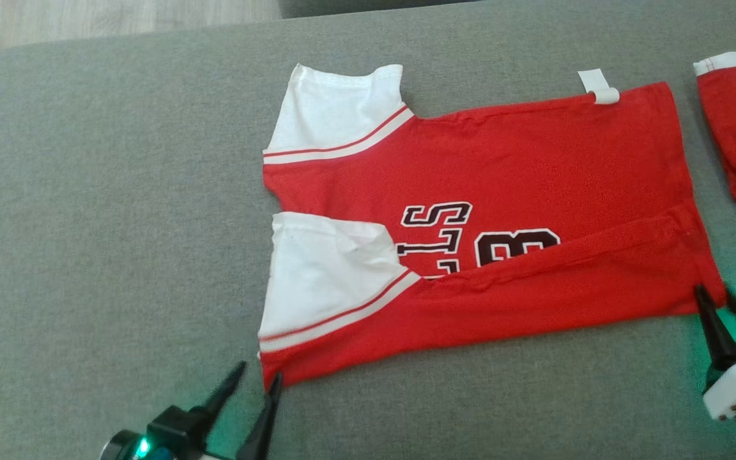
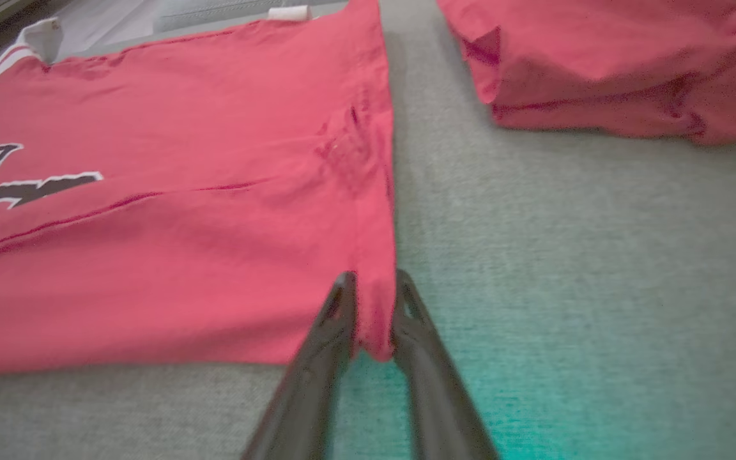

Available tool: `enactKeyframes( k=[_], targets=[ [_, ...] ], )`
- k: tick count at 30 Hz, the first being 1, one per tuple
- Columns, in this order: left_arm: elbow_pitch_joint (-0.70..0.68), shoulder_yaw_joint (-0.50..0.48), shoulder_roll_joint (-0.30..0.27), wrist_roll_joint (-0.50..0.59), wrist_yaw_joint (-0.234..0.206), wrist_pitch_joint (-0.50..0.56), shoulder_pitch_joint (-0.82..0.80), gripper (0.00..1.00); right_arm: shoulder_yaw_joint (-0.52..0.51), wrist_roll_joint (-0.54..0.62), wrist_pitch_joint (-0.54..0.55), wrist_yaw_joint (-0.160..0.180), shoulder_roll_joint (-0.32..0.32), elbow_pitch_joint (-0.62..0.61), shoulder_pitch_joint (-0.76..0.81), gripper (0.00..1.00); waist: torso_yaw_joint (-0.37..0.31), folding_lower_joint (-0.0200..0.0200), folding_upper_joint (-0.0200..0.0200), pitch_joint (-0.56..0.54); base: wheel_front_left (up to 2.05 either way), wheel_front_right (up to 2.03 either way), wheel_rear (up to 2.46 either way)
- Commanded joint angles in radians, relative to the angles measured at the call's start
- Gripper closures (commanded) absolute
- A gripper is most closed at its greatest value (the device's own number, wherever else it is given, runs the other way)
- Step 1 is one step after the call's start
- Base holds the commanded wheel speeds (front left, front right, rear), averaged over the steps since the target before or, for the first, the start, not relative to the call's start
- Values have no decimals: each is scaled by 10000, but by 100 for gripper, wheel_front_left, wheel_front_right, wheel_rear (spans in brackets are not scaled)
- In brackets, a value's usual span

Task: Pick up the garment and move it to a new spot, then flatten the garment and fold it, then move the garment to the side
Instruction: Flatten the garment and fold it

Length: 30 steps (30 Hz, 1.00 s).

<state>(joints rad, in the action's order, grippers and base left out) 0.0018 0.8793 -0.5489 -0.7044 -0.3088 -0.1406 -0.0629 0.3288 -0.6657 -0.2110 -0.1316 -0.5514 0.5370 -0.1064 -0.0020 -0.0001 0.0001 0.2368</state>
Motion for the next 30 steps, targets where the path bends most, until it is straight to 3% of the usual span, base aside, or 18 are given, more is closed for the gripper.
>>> enactKeyframes(
  k=[1,10,14,15,19,22,23,30],
  targets=[
    [-272,-323,-352,-6,-95,-12,-259,0,-198,182,-95,9,-410,-263,210,0,-49,1,-1,23,0,0,0],
    [-1263,-868,-1079,375,96,734,-2020,0,-1232,1201,-205,9,-75,-1582,138,0,-347,1,-1,672,0,0,0],
    [-1763,-1197,-1786,524,868,1973,-3954,0,-1594,1662,-120,9,134,-2304,-92,0,-530,1,-1,1386,0,0,0],
    [-1763,-1197,-1786,524,868,1973,-3954,0,-1594,1662,-120,9,134,-2304,-92,0,-530,1,-1,1386,0,0,0],
    [-1581,-1547,-2214,231,1943,3493,-6144,0,-1782,2066,13,9,294,-2879,-433,0,-728,1,-1,2044,0,0,0],
    [-986,-1738,-2067,-461,2811,4649,-7695,0,-1853,2258,141,9,378,-3249,-663,0,-885,1,-1,2459,0,0,0],
    [-369,-1820,-1919,-907,3146,5535,-8625,0,-1870,2361,204,9,431,-3465,-812,0,-1002,1,-1,2726,0,0,0],
    [1874,-1856,-1261,-2137,3451,8253,-10876,0,-1670,2549,349,9,605,-3931,-1220,0,-1460,1,-1,3483,0,0,0]
  ],
)
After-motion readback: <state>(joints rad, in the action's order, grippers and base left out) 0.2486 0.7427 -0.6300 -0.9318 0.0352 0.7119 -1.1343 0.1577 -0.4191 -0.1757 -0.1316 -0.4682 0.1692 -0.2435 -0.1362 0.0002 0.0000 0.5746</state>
